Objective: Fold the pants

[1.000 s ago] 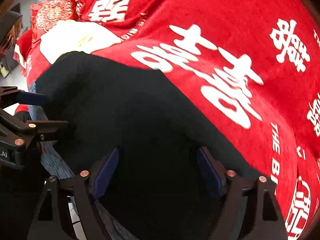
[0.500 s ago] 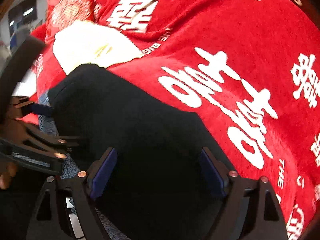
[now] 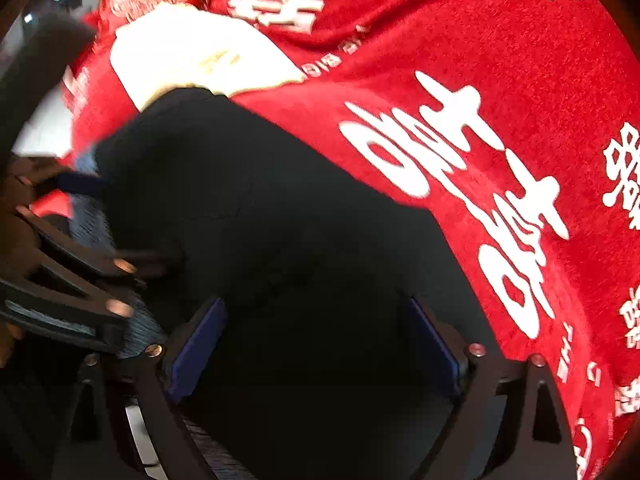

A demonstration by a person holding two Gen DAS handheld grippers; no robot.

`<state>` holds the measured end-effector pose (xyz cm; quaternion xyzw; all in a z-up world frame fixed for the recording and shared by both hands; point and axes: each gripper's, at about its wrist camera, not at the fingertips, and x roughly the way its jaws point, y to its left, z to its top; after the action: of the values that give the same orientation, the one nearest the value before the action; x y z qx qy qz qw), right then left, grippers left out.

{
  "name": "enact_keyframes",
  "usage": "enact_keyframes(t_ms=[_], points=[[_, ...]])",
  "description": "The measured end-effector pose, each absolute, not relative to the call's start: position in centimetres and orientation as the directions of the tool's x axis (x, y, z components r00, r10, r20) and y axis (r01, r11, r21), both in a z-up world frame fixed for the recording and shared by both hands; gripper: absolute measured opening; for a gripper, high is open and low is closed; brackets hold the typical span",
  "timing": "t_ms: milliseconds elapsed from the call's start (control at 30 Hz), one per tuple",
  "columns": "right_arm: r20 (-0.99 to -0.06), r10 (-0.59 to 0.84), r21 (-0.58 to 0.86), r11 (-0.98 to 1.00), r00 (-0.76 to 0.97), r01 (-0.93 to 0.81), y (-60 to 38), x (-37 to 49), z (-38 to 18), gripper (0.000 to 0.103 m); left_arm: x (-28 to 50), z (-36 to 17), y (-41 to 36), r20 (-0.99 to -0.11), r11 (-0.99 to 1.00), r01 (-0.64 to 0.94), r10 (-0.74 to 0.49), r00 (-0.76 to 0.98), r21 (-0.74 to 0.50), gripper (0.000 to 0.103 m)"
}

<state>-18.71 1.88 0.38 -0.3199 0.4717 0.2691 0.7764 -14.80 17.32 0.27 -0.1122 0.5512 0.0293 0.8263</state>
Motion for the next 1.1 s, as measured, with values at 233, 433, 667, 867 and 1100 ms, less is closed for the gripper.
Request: enact_keyframes(t_ms=[233, 433, 667, 867, 1100], points=[[-0.914, 0.058, -0.299, 0.572, 0.402, -0.764, 2.5, -19.1, -1.8, 0.094, -15.5, 1.6, 20.1, -0.904, 0.957, -0.225, -0.075, 0.42, -0.184, 0.103], [-0.911, 0.052, -0.308, 0.576, 0.41, -0.757, 2.6, -18.7, -2.2, 0.101, -15.9, 1.3, 21.8, -0.909, 0.95, -0.261, -0.047, 0.415, -0.168, 0.103], [-0.895, 0.189, -0.263, 0.506, 0.403, -0.822, 4.9, -21.7, -0.2, 0.101, -16.6, 1.5, 24.2, -0.904, 0.937, -0.305, -0.026, 0.427, -0.171, 0.103], [-0.876, 0.235, -0.308, 0.397, 0.42, -0.865, 9.1, -24.5, -2.2, 0.101, -17.7, 1.9, 29.1, -0.898, 0.891, -0.395, -0.033, 0.438, -0.225, 0.103], [-0.868, 0.21, -0.399, 0.242, 0.45, -0.884, 13.7, -26.0, -6.8, 0.101, -19.2, 1.1, 34.5, -0.909, 0.847, -0.462, -0.055, 0.413, -0.261, 0.103]])
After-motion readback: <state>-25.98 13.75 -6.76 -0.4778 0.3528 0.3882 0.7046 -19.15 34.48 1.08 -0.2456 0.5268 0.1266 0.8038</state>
